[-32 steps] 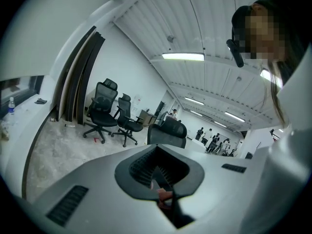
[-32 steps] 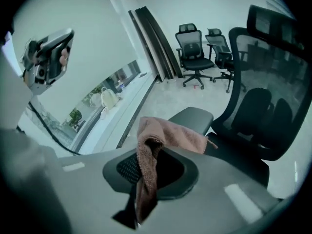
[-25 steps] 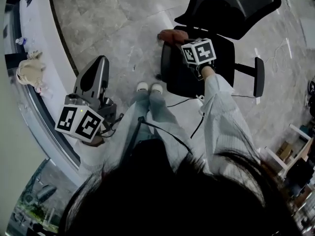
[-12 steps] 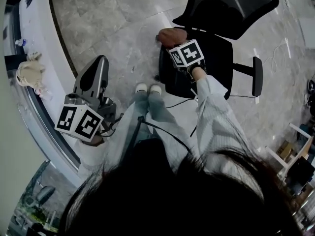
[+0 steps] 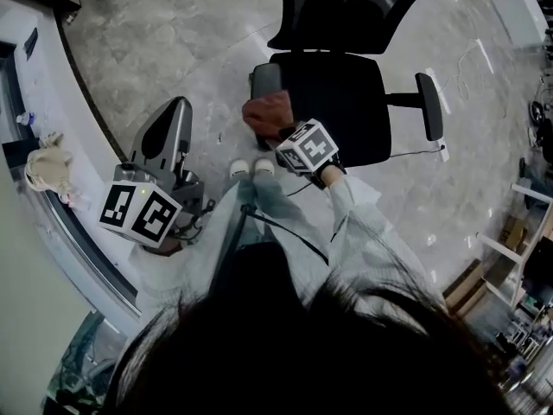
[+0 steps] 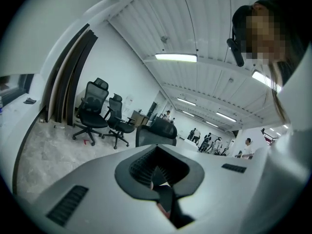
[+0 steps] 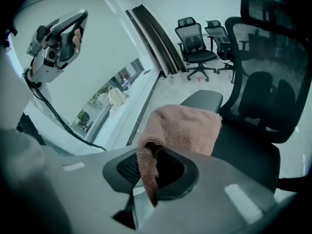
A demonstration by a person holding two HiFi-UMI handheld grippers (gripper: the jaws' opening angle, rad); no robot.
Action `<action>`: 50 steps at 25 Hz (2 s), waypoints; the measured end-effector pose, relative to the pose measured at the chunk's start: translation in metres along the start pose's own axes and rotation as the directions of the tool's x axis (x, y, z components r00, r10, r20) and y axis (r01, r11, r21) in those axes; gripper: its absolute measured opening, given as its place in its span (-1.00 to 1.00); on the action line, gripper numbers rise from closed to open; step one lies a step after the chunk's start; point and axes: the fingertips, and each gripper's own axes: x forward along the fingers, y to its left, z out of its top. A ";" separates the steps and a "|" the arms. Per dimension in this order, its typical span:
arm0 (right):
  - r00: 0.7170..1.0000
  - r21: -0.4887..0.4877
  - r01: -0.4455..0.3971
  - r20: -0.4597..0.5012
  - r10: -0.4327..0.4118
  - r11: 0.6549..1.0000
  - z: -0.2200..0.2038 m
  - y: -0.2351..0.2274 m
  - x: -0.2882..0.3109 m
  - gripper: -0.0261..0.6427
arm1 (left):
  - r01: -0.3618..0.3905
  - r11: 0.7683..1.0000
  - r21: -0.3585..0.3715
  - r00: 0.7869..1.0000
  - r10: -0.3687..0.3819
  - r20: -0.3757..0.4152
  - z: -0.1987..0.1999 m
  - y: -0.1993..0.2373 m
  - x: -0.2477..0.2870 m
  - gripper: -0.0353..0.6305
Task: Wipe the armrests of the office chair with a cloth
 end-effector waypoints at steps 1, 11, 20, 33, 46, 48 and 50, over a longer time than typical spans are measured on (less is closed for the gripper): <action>1.000 0.011 -0.004 0.010 0.004 1.000 -0.006 0.004 -0.002 -0.78 | 0.018 1.000 0.005 1.000 -0.018 -0.003 -0.001 -0.006 0.003 -0.88; 0.997 0.104 -0.038 0.064 0.031 0.994 -0.027 0.021 -0.014 -0.78 | 0.107 0.994 0.026 0.994 -0.106 -0.033 -0.003 -0.044 0.019 -0.88; 0.827 0.230 -0.127 0.562 -0.024 0.965 0.041 0.007 -0.146 -0.78 | 0.215 0.977 0.005 0.974 -0.214 -0.072 -0.006 -0.093 0.032 -0.88; 0.410 0.137 -0.107 0.908 -0.082 0.985 0.113 0.061 -0.345 -0.78 | 0.474 0.880 0.034 0.874 -0.466 -0.139 -0.019 -0.167 0.030 -0.88; 0.409 0.112 -0.013 0.908 -0.096 0.994 0.117 0.071 -0.352 -0.79 | 0.412 0.910 0.048 0.907 -0.405 -0.115 -0.010 -0.151 0.033 -0.88; 0.409 0.113 -0.010 0.907 -0.099 0.994 0.117 0.071 -0.351 -0.79 | 0.406 0.913 0.048 0.910 -0.399 -0.115 -0.010 -0.149 0.032 -0.88; 0.411 0.111 -0.011 0.907 -0.097 0.994 0.116 0.070 -0.351 -0.79 | 0.402 0.914 0.046 0.912 -0.395 -0.113 -0.010 -0.148 0.033 -0.88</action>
